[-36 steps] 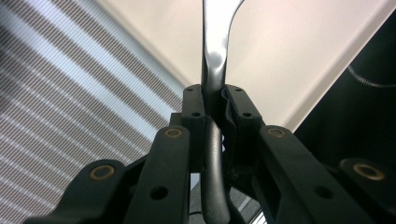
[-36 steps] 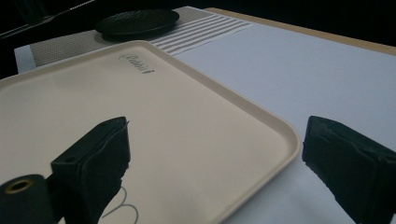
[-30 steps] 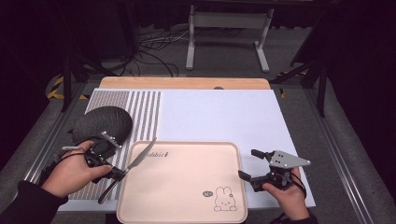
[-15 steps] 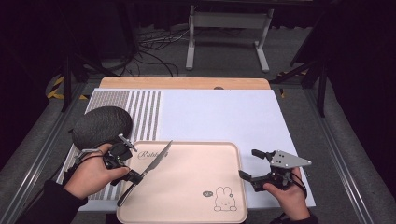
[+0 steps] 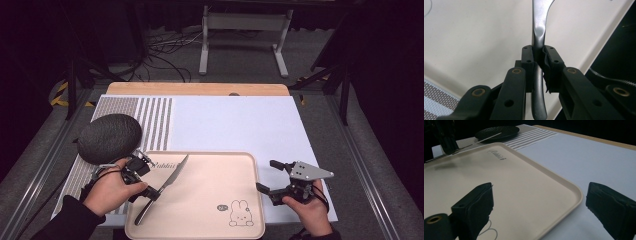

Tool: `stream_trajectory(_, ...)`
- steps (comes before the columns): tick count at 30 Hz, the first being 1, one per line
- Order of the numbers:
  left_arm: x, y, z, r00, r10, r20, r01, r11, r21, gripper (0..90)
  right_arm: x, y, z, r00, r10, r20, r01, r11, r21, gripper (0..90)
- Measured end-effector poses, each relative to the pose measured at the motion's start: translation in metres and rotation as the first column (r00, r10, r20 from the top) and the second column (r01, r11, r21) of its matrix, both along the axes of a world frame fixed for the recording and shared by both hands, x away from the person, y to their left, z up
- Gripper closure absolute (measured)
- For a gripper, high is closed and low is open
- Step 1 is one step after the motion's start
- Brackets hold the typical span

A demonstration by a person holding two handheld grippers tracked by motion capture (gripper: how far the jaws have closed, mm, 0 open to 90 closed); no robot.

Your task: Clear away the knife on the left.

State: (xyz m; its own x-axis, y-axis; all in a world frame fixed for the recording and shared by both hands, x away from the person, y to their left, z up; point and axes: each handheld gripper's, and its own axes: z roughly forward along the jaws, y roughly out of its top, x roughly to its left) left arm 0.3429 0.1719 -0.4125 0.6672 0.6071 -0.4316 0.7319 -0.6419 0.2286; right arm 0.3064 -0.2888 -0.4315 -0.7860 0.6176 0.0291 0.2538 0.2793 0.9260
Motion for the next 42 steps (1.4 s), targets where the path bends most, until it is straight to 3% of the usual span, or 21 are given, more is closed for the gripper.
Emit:
stream_trajectory(9, -0.001, 0.0, -0.009, 0.9988, 0.02, -0.044, -0.02, 0.9996, 0.022, 79.9, 0.0, 0.0, 0.0, 1.0, 0.003, -0.003, -0.003, 1.0, 0.0, 8.3)
stream_trajectory(13, -0.002, 0.0, -0.013, 0.9979, 0.029, -0.057, -0.025, 0.9979, 0.059, 79.9, 0.0, -0.001, 0.0, 1.0, 0.002, -0.003, -0.002, 1.0, 0.001, 8.3)
stream_trajectory(19, 0.0, 0.001, -0.019, 0.9964, 0.045, -0.072, -0.041, 0.9976, 0.055, 79.8, 0.0, 0.0, -0.001, 1.0, 0.006, -0.006, -0.006, 1.0, -0.006, 8.5)
stream_trajectory(42, 0.001, 0.0, -0.031, 0.9948, 0.065, -0.078, -0.06, 0.9955, 0.074, 79.7, -0.001, -0.002, -0.001, 1.0, 0.0, -0.009, 0.0, 1.0, -0.002, 8.7)
